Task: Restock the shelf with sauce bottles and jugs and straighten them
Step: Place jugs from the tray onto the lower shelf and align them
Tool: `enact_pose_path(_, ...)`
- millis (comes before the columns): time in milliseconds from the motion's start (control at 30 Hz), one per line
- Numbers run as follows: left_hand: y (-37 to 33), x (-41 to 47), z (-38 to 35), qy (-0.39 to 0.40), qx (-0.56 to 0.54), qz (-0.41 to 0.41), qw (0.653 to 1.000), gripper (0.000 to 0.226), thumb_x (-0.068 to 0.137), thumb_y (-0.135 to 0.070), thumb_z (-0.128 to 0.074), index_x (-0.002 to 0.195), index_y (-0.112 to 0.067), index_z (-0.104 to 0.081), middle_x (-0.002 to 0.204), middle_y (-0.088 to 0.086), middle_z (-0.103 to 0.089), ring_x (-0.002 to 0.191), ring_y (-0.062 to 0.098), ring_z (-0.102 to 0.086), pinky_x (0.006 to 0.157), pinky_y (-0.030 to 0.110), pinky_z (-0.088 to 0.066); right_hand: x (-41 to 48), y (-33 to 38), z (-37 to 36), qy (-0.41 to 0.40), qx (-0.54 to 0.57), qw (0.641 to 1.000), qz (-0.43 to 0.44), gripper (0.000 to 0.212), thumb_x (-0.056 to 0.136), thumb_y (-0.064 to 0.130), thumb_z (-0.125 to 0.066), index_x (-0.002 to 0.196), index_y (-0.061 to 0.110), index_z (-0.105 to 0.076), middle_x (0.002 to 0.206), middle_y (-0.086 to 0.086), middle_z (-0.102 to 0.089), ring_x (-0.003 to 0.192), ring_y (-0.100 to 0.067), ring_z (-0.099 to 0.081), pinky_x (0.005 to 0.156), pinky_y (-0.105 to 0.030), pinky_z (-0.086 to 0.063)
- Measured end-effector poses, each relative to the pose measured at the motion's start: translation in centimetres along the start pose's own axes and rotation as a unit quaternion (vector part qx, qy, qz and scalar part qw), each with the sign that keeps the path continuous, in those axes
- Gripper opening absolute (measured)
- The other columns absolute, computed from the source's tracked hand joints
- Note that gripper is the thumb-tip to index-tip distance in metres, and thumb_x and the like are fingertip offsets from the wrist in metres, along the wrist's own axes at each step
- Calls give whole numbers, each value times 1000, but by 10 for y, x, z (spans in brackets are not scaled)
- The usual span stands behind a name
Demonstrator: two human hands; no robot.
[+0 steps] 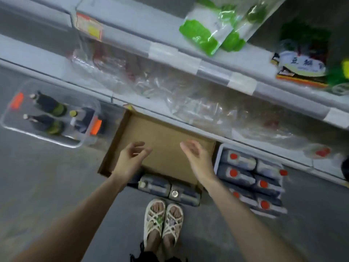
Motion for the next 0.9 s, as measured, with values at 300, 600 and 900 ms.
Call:
enact_pose_path(300,161,26,29,-51,22,79,995,31,87,-36,-66,110,-17,-60,100,1,-64,94,14,-62,73,26,-47,19,-152,-86,82,-18,992,-94,37,91,35,-63,122,15,-59,112,3,-65,107,-10,-60,86,-15,-46)
enact_pose_path(600,266,66,75,-90,83,103,987,40,88,-44,-62,119,-21,-53,111,2,-57,97,14,-58,72,25,-46,41,-242,-188,147,-16,980,-137,36,92,26,-64,125,14,-56,99,6,-64,86,4,-61,72,-7,-46)
enact_pose_path(900,305,115,94,-12,118,71,990,63,86,-49,-51,143,-26,-39,141,-1,-46,129,11,-41,104,29,-34,66,-280,-270,221,-50,967,-115,62,87,46,-65,142,26,-46,145,7,-45,135,-5,-38,109,-24,-33)
Point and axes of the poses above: each hand's wrist, its own x-axis towards the middle knuckle, its own z-axis out of the back of the hand, y = z × x, the point moved 8 cm from there along x, towards the middle knuckle
